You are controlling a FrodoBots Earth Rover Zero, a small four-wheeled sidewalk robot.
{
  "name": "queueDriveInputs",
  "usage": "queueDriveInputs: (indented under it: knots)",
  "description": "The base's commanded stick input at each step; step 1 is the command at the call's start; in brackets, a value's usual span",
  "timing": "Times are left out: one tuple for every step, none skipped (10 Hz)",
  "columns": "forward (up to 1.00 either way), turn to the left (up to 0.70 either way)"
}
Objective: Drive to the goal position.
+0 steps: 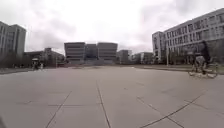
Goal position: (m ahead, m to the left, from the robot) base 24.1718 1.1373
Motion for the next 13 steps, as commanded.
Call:
queueDriveInputs:
  knots:
    - [0.7, 0.02]
    - [0.7, 0.02]
    - [0.7, 0.02]
    - [0.7, 0.02]
    - [0.7, 0.02]
    - [0.7, 0.02]
    - [0.7, 0.02]
    - [0.7, 0.02]
    - [0.7, 0.02]
    - [0.7, 0.02]
    - [0.7, -0.15]
    - [0.7, -0.33]
    - [0.7, -0.33]
